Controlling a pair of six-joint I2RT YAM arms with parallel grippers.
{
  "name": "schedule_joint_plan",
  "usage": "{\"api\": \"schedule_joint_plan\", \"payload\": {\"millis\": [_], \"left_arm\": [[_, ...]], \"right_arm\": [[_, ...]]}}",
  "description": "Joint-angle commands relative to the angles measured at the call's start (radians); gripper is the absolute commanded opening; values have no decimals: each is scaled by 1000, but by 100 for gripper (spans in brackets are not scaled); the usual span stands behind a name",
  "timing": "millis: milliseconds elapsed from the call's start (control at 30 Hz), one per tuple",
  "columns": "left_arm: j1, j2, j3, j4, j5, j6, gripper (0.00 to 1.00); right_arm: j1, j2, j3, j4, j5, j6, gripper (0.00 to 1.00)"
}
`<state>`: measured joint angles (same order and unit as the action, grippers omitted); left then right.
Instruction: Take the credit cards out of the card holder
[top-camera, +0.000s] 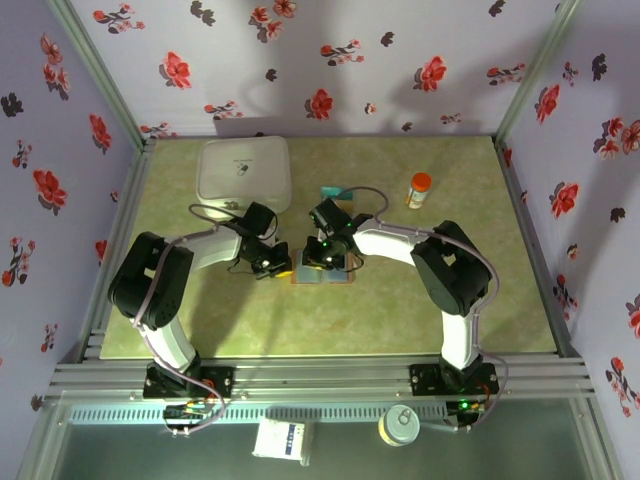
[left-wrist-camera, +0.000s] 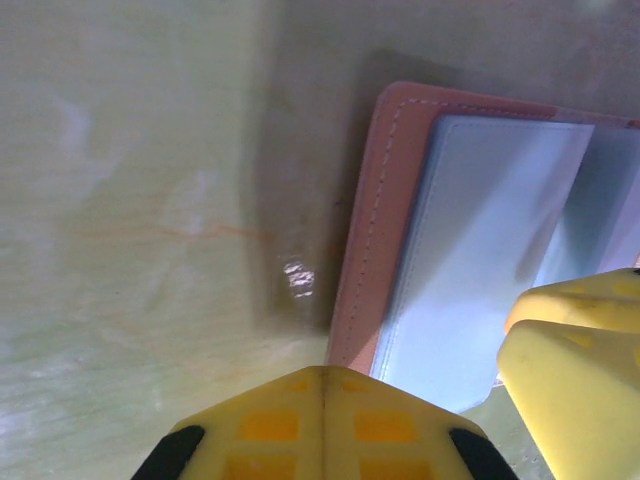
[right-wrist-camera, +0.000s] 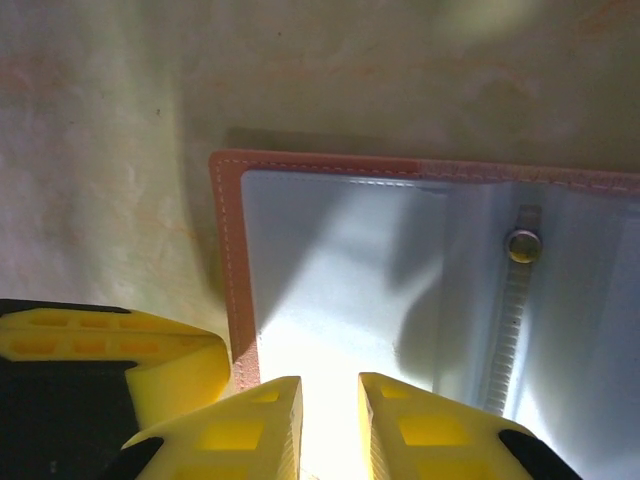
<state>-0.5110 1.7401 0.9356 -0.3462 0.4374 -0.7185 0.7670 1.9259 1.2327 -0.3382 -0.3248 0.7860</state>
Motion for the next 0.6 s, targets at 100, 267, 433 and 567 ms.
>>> {"api": "schedule_joint_plan", "payload": {"millis": [100, 267, 433, 567], "left_arm": [[12, -4, -18, -46, -22, 36, 0], [14, -7, -19, -51, -22, 39, 0], [18, -11, -19, -54, -23, 40, 0], [19, -27, -17, -55, -20, 33, 0]], "right_arm": [[9, 12, 24, -75, 50, -36, 23], [8, -10, 26, -115, 87, -57, 23], [3, -34, 17, -130, 104, -70, 23], [-4, -46, 1, -124, 101, -74, 22]]}}
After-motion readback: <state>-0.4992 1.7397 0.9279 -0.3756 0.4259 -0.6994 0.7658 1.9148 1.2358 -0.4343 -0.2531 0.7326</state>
